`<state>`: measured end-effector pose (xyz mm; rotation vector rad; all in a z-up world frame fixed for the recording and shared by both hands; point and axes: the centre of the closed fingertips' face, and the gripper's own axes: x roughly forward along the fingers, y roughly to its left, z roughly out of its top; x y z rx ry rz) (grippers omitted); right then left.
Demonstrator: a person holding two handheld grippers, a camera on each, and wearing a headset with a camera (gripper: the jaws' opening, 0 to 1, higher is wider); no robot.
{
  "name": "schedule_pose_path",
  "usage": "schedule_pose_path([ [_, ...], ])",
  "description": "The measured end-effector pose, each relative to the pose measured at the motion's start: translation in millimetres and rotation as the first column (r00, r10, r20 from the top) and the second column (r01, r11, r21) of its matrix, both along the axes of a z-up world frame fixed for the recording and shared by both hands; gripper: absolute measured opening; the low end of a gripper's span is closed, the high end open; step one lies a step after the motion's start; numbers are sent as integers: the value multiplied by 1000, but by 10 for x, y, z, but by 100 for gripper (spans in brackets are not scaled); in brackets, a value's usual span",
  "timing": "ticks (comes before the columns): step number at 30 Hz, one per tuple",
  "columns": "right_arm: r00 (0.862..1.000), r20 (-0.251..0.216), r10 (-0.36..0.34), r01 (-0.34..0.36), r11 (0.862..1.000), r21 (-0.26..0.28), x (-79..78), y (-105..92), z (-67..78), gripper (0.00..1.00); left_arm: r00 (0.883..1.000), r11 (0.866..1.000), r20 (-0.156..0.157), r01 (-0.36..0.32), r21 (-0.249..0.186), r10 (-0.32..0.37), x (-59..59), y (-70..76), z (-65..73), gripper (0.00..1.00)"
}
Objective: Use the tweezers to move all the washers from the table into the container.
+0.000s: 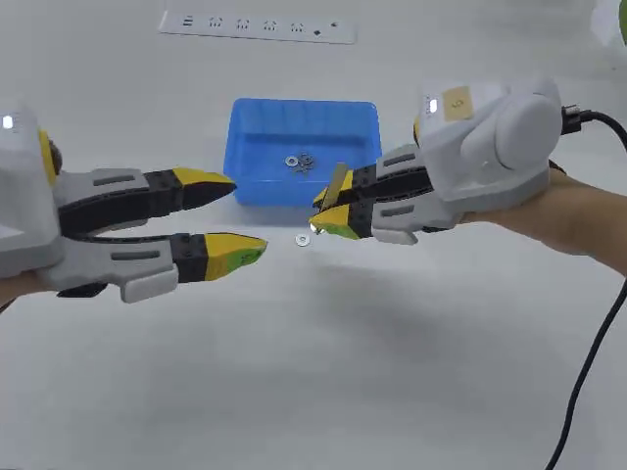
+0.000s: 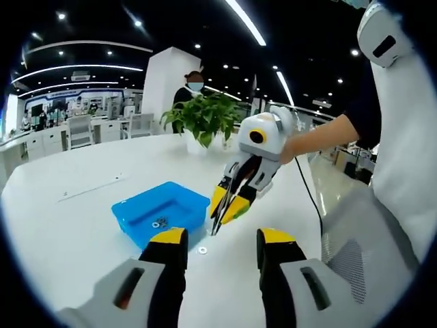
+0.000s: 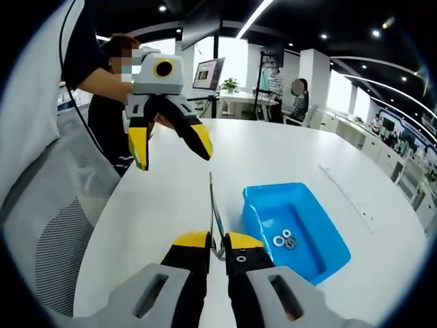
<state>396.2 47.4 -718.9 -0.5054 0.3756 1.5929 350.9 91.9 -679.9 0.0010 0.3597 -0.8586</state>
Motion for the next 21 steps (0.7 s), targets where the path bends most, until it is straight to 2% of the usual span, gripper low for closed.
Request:
schedule_pose_path([
  [4,1000,20,15,-15,1000,-7,4,34,107,9,999,999,0,-47,-7,47,-71,118,-5,47],
  [8,999,35,34,-34,999,-22,-5,66,209,9,996,996,2,-84,-34,84,-142,182,4,47],
  [15,995,81,60,-58,998,-24,62,138,436,9,994,993,-3,-110,-36,110,-252,252,-26,46],
  [17,994,89,64,-62,998,-26,102,150,476,9,991,992,22,-129,-3,129,-250,303,-35,48],
  [21,991,107,75,-71,997,-43,208,158,493,9,989,989,22,-149,7,149,-262,370,-49,55],
])
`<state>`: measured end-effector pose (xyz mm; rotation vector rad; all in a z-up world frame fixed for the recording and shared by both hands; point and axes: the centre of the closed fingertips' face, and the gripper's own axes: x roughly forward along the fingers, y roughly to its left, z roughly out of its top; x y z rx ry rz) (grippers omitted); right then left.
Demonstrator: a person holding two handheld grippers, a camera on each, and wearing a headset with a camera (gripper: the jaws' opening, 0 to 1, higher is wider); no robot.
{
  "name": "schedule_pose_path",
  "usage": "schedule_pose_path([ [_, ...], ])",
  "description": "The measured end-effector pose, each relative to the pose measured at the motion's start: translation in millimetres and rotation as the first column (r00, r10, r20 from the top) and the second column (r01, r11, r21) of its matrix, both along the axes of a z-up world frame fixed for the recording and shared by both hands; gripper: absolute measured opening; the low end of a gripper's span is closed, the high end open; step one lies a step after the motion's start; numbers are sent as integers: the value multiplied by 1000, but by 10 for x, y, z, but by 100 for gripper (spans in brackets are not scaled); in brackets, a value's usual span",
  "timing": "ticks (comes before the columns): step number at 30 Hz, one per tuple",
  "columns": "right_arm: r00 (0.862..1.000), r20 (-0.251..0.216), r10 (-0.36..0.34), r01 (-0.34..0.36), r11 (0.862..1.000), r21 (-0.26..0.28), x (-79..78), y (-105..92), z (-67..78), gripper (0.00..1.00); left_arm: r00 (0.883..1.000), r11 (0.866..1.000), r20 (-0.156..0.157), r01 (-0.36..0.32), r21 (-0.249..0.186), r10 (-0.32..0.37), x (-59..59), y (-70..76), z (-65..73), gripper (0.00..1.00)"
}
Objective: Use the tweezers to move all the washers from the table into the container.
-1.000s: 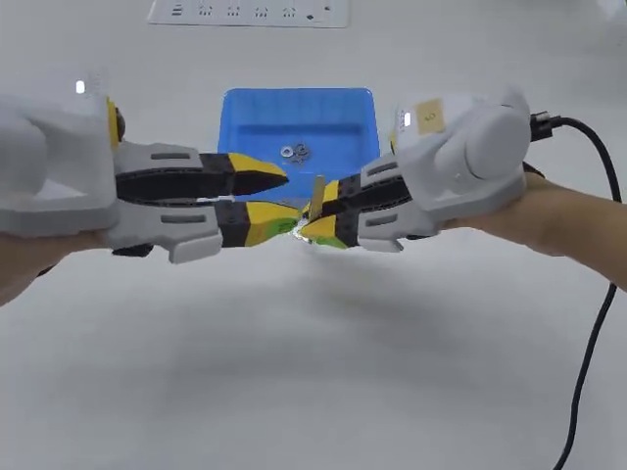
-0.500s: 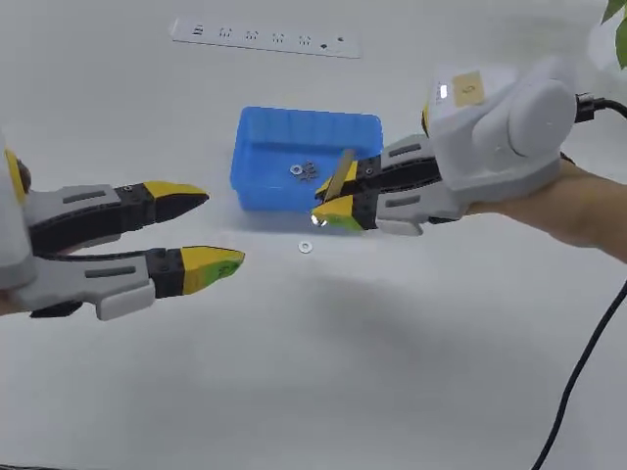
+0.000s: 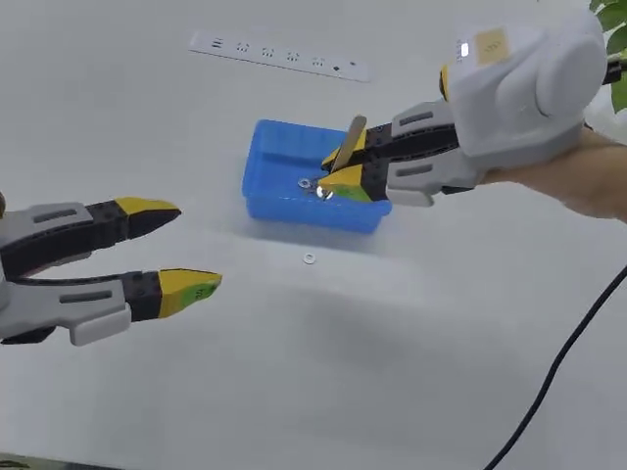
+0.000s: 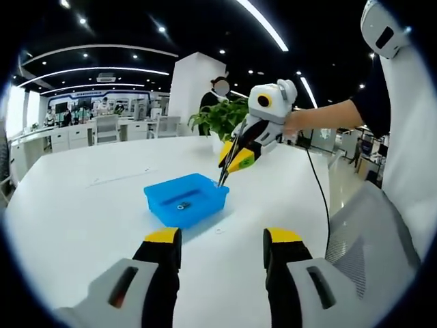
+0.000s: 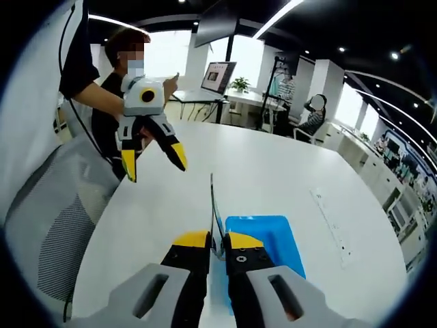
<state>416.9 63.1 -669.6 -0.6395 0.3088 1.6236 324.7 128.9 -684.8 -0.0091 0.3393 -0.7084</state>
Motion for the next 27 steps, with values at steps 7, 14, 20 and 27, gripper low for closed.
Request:
schedule_pose_path([
  [7,999,4,-37,37,999,13,381,54,-48,9,998,999,-20,-52,14,53,-38,127,-24,57],
  [14,999,5,-39,39,999,-18,599,82,-306,9,997,998,-48,-61,25,62,-100,214,-89,55],
  [20,1000,5,-9,10,998,-67,629,105,-606,9,995,997,-70,-72,27,73,-120,231,-182,54],
  [27,1000,2,-10,10,996,-86,691,143,-824,9,992,996,-99,-82,20,83,-137,251,-258,52],
])
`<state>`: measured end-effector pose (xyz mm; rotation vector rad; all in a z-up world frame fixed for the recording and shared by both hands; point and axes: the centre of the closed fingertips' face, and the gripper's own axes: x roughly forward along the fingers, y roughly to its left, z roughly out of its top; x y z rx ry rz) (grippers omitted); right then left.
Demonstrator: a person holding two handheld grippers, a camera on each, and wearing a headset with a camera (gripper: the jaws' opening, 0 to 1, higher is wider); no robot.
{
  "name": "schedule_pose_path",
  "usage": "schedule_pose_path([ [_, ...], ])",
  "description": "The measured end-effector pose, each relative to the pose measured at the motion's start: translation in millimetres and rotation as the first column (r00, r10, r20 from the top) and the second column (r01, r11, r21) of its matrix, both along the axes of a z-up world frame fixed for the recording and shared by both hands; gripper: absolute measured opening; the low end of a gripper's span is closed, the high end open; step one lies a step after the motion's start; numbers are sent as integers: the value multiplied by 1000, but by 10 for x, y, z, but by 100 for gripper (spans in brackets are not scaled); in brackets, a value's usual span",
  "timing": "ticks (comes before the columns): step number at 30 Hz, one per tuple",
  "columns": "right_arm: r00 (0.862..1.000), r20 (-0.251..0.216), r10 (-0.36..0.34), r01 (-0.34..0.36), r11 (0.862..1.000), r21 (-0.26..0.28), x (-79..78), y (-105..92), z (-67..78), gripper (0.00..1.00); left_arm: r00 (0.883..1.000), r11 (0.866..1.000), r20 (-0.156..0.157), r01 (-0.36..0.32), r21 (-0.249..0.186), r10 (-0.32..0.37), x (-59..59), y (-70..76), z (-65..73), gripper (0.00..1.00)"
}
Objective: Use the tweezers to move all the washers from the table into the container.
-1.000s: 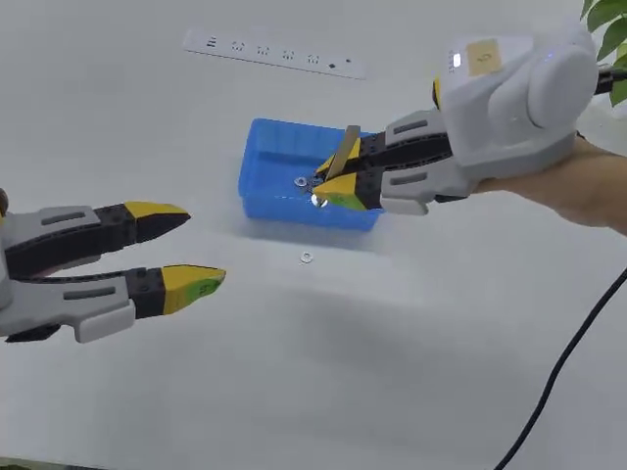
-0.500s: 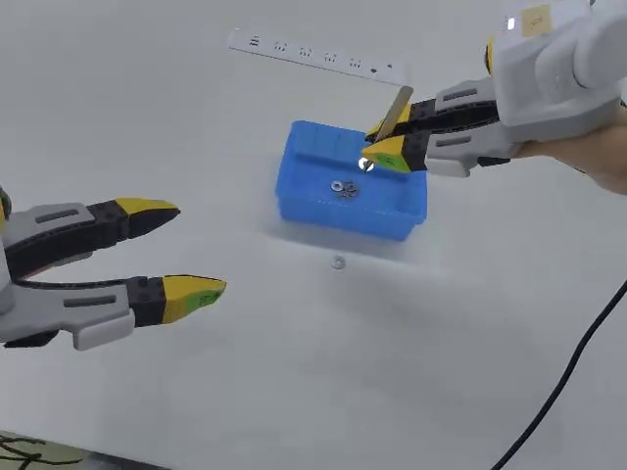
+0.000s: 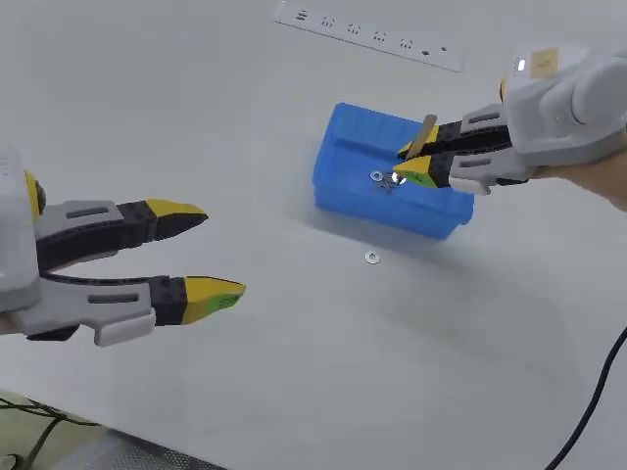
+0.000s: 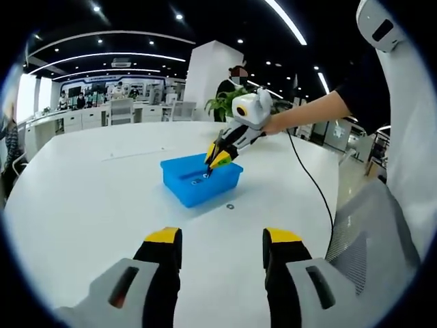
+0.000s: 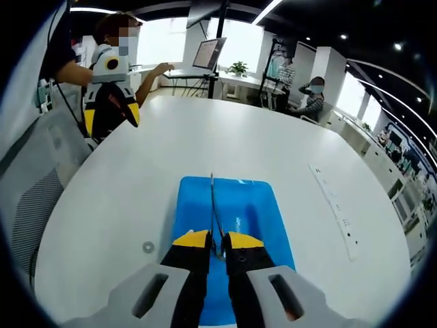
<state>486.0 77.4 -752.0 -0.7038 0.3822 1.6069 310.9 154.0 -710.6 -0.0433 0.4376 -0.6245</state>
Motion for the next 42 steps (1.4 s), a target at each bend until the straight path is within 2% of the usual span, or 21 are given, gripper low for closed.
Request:
schedule_pose_path([
  [15,1000,-8,-6,6,999,-33,-93,-26,-122,10,1000,1000,-6,6,-11,-6,26,-29,-42,52],
  [35,1000,-21,-20,20,1000,-17,-88,-49,-66,11,1000,1000,-14,20,-20,-21,21,-92,-47,52],
  [40,1000,-21,-10,9,1000,-15,-97,-51,-18,10,1000,999,-4,25,-20,-25,70,-116,-14,52],
  [42,1000,-15,-3,2,1000,-13,-101,-43,5,9,999,999,10,32,-19,-32,119,-127,21,52],
])
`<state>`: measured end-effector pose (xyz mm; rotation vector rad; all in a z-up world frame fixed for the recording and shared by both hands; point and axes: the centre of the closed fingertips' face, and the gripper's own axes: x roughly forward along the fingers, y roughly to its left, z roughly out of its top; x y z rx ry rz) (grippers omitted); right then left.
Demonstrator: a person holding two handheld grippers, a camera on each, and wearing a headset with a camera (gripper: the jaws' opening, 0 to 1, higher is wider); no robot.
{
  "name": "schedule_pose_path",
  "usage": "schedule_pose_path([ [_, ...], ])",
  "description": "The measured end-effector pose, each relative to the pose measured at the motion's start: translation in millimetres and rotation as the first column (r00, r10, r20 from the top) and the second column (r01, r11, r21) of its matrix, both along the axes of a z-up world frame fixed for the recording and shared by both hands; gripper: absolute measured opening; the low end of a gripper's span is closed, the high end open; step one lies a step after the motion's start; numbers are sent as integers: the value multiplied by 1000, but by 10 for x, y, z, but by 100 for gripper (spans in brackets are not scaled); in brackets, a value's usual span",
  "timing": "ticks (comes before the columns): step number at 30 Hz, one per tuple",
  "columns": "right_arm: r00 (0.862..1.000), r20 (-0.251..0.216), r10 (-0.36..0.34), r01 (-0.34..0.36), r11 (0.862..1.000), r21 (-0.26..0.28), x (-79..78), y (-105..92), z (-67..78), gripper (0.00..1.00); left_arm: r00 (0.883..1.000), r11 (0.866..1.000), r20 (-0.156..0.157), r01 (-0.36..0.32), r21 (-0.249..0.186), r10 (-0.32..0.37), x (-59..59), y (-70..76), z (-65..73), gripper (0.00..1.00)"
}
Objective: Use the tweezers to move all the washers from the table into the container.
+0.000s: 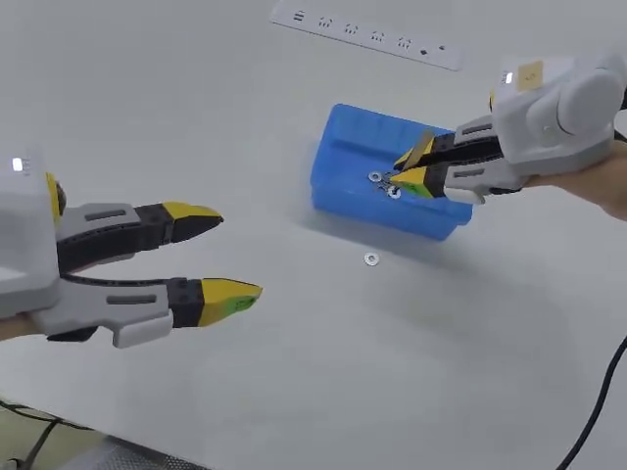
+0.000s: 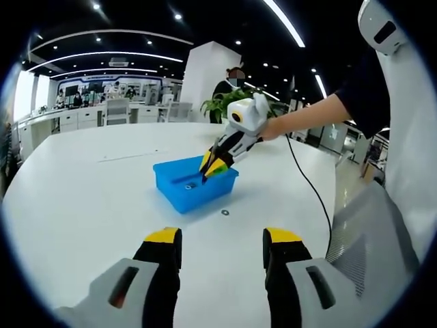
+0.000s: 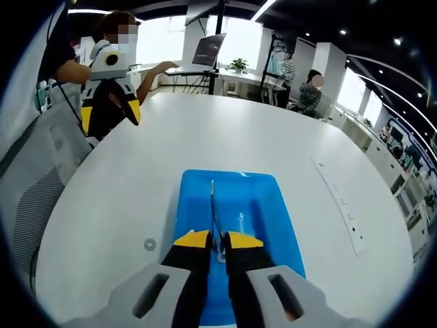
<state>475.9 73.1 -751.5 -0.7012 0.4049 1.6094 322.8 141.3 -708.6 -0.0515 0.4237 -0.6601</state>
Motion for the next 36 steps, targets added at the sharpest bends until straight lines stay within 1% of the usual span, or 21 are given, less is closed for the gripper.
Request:
schedule_pose_path([
  [2,1000,2,4,-4,1000,1,-3,8,15,8,1000,1000,13,3,-3,-2,65,-3,38,52],
  [4,1000,1,5,-5,1000,1,-7,17,32,8,999,1000,32,6,-3,-6,168,-4,100,52],
  [6,1000,6,6,-6,1000,3,-6,23,49,8,998,1000,63,1,-10,0,301,-3,199,52],
  [8,1000,7,0,0,1000,1,7,25,64,7,993,998,115,-18,-56,25,462,-23,364,52],
  [10,1000,7,-6,6,1000,3,20,26,84,7,988,994,148,-35,-102,50,611,-51,497,48],
  [11,1000,1,-14,14,1000,6,25,29,100,7,987,994,154,-25,-110,42,653,-82,525,45],
  [13,1000,-16,-15,15,1000,18,0,46,147,7,985,996,173,16,-91,0,757,-190,558,44],
  [14,1000,-13,-11,12,1000,19,-11,53,158,7,983,996,179,57,-63,-45,814,-271,552,45],
  [15,1000,-5,-6,6,1000,18,-22,61,163,7,981,996,183,71,-45,-62,865,-310,538,46],
  [16,1000,-3,3,-3,1000,17,-42,71,169,7,979,995,182,96,-36,-88,935,-380,526,49],
  [17,1000,-1,7,-7,1000,17,-54,78,171,7,979,994,181,105,-34,-97,958,-404,521,51],
  [19,1000,4,18,-18,1000,16,-82,94,171,7,973,988,176,153,-10,-149,1081,-507,468,52],
  [20,1000,4,26,-26,1000,10,-97,97,163,7,971,985,167,175,-1,-172,1157,-552,419,52],
  [22,999,6,38,-38,999,2,-115,97,153,7,970,976,108,217,2,-216,1258,-623,298,52],
  [23,999,8,43,-43,999,-2,-120,93,150,7,967,973,113,231,7,-230,1303,-653,290,52],
  [25,999,5,50,-50,999,-6,-136,88,155,7,954,958,86,286,20,-287,1342,-737,251,52],
  [26,999,6,54,-54,999,-7,-142,86,158,7,947,952,93,305,39,-307,1358,-763,254,51],
  [27,998,7,58,-58,998,-8,-149,82,162,8,935,940,103,335,62,-340,1367,-804,257,50],
  [31,998,10,69,-69,998,-7,-170,82,173,8,926,930,94,361,65,-366,1413,-877,262,45],
  [33,997,11,73,-73,997,-9,-176,81,171,8,925,929,85,367,59,-371,1431,-900,246,44],
  [36,997,10,72,-72,997,-10,-175,77,170,8,920,924,89,376,68,-381,1428,-905,233,34],
])
